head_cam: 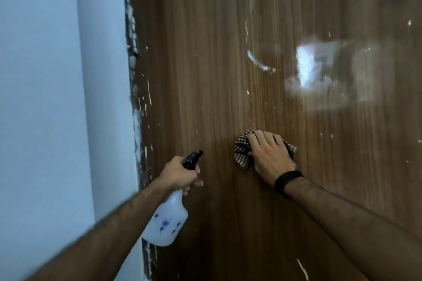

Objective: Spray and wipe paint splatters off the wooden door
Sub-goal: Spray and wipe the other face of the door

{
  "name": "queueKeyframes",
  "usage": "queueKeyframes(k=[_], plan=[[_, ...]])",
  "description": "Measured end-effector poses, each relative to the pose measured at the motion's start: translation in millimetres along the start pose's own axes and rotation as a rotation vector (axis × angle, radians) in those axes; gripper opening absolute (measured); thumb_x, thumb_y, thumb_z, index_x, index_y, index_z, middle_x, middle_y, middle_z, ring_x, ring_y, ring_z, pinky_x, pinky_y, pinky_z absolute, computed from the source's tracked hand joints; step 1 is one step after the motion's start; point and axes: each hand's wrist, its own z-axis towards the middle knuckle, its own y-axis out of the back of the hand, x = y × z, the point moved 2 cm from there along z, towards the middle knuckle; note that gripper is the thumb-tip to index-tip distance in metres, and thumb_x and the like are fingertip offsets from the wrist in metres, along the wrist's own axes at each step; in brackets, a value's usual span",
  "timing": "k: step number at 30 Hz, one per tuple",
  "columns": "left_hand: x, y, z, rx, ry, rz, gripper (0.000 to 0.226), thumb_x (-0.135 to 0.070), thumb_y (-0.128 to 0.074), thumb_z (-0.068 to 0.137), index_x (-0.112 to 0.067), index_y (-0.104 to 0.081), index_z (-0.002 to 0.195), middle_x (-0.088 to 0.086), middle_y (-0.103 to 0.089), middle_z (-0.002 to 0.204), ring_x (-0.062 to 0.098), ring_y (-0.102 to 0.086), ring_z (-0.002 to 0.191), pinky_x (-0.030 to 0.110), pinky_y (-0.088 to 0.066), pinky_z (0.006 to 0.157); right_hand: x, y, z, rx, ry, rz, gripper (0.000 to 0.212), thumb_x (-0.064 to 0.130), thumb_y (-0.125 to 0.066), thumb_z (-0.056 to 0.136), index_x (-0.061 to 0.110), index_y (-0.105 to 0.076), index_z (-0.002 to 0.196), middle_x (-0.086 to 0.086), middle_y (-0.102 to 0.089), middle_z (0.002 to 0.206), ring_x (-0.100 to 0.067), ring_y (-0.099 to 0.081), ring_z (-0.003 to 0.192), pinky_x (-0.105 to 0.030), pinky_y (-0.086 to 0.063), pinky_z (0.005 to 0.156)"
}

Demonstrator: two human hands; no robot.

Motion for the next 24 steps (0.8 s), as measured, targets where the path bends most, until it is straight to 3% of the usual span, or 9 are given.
queueKeyframes(k=[2,5,9,12,18,20,22,24], plan=[[-8.2,14.3,5.2,-0.07,0.017,-0.109,0.017,0.003,-0.067,0.087,-0.009,-0.064,0.099,-0.001,-0.07,0.062,0.009,-0.051,0.044,0.027,-0.046,0.048,8.6,1.7,27.5,-0.016,-0.072,0.023,0.044,0.023,-0.074,0.081,0.011,-0.056,0.119,-0.009,-0.057,0.111,-0.029,-0.055,0.096,-0.044,-0.047,0.082],[-4.5,8.0,6.3,-0.112,0.068,-0.295,0.031,0.002,-0.068,0.086,-0.008,-0.06,0.114,0.01,-0.075,0.09,0.009,-0.054,0.05,0.024,-0.047,0.048,25.0,-1.9,42.6,0.078,-0.129,0.03,0.05,0.03,-0.072,0.084,0.011,-0.053,0.126,-0.009,-0.056,0.115,-0.03,-0.053,0.099,-0.046,-0.046,0.081],[6.4,-4.7,3.7,-0.101,0.106,-0.414,0.035,0.007,-0.069,0.082,-0.008,-0.062,0.113,0.011,-0.068,0.093,0.013,-0.055,0.059,0.025,-0.048,0.053,41.9,-10.6,48.5,0.225,0.107,0.0,0.058,0.025,-0.069,0.086,0.014,-0.046,0.139,-0.009,-0.051,0.134,-0.03,-0.052,0.118,-0.045,-0.045,0.094],[2.9,0.8,3.5,-0.148,0.119,-0.526,0.034,0.008,-0.069,0.081,-0.009,-0.063,0.11,0.011,-0.067,0.087,0.012,-0.053,0.054,0.027,-0.047,0.052,38.1,-6.0,69.4,0.171,0.143,-0.061,0.057,0.023,-0.07,0.086,0.014,-0.044,0.135,-0.009,-0.051,0.128,-0.028,-0.053,0.112,-0.042,-0.046,0.09],[-26.0,30.9,-4.4,-0.15,0.002,-0.537,0.03,0.008,-0.07,0.08,-0.01,-0.065,0.103,0.008,-0.065,0.082,0.011,-0.052,0.052,0.027,-0.046,0.051,23.1,22.2,138.7,-0.03,-0.343,0.043,0.043,0.032,-0.057,0.094,0.013,-0.043,0.131,-0.008,-0.05,0.12,-0.027,-0.049,0.106,-0.043,-0.044,0.088],[-35.9,35.0,-7.0,-0.16,-0.03,-0.553,0.031,0.008,-0.071,0.079,-0.01,-0.066,0.104,0.007,-0.066,0.081,0.011,-0.052,0.053,0.028,-0.046,0.051,27.5,20.1,138.0,0.036,-0.202,0.014,0.044,0.032,-0.053,0.098,0.014,-0.04,0.136,-0.009,-0.047,0.129,-0.029,-0.048,0.114,-0.043,-0.041,0.095],[-47.5,31.3,-10.4,-0.139,-0.039,-0.556,0.031,0.009,-0.071,0.079,-0.01,-0.066,0.103,0.007,-0.066,0.08,0.012,-0.051,0.052,0.029,-0.047,0.051,29.4,14.2,124.7,0.129,0.09,0.002,0.047,0.031,-0.052,0.1,0.015,-0.038,0.142,-0.01,-0.044,0.139,-0.03,-0.046,0.123,-0.044,-0.039,0.102],[-60.0,22.5,-11.6,-0.106,-0.059,-0.539,0.029,0.009,-0.071,0.079,-0.008,-0.067,0.102,0.007,-0.065,0.079,0.012,-0.051,0.05,0.029,-0.047,0.051,12.1,17.3,120.0,0.121,0.236,-0.013,0.048,0.031,-0.055,0.098,0.015,-0.041,0.141,-0.01,-0.047,0.138,-0.031,-0.049,0.12,-0.044,-0.042,0.1]])
